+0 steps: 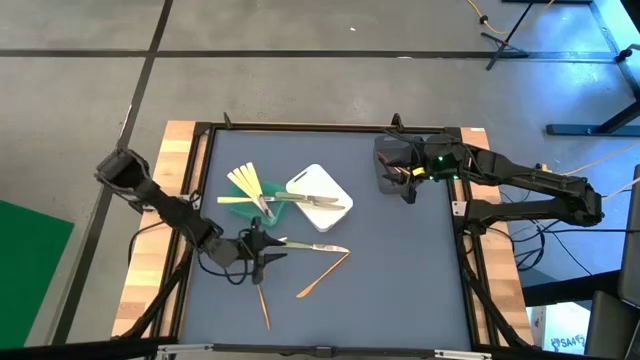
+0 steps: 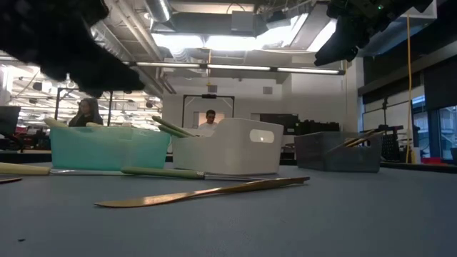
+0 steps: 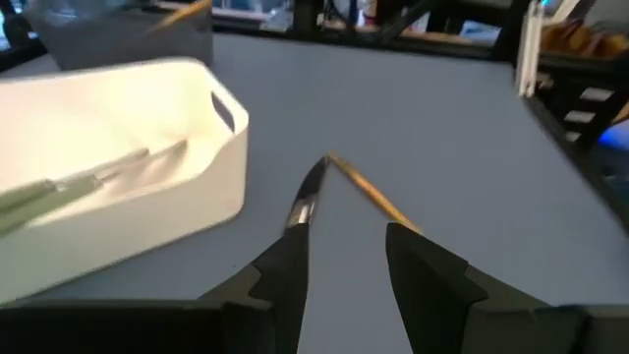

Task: Sort silverware by color (type)
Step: Put the green table knife into the white bin

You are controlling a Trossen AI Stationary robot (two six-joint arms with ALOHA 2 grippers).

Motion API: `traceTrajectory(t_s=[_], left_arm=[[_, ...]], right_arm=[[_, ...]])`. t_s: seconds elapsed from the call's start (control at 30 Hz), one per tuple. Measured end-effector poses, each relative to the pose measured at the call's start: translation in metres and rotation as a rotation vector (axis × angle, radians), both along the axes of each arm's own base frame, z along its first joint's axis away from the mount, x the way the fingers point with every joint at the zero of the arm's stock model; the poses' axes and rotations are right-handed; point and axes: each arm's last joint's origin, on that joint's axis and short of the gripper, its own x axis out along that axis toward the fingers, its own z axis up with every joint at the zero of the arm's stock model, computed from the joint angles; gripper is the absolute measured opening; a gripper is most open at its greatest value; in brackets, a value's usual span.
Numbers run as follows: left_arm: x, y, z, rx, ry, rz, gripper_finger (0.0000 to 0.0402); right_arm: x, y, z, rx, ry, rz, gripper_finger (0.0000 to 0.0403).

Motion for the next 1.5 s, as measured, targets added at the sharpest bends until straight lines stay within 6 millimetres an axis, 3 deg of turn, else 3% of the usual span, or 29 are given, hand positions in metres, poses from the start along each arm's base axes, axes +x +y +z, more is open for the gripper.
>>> traceTrajectory(t_s=[0.67, 0.97, 1.5], left_arm=[[0.028, 0.013, -0.062, 0.036, 0.065, 0.100, 0.0131], [0.033, 0.022, -0.075, 0.029, 0.084, 0.115, 0.0131], [0.042, 0.040, -0.077, 0.008, 0.138, 0.011, 0.0131]], right_arm=[[0.000, 0.000, 0.000, 0.000, 0.000, 0.000, 0.0167], [0.000, 0.000, 0.000, -0.020, 0.004, 0.014, 0.0167], [0.000, 0.000, 0.000, -0.022, 0.004, 0.015, 0.0167]])
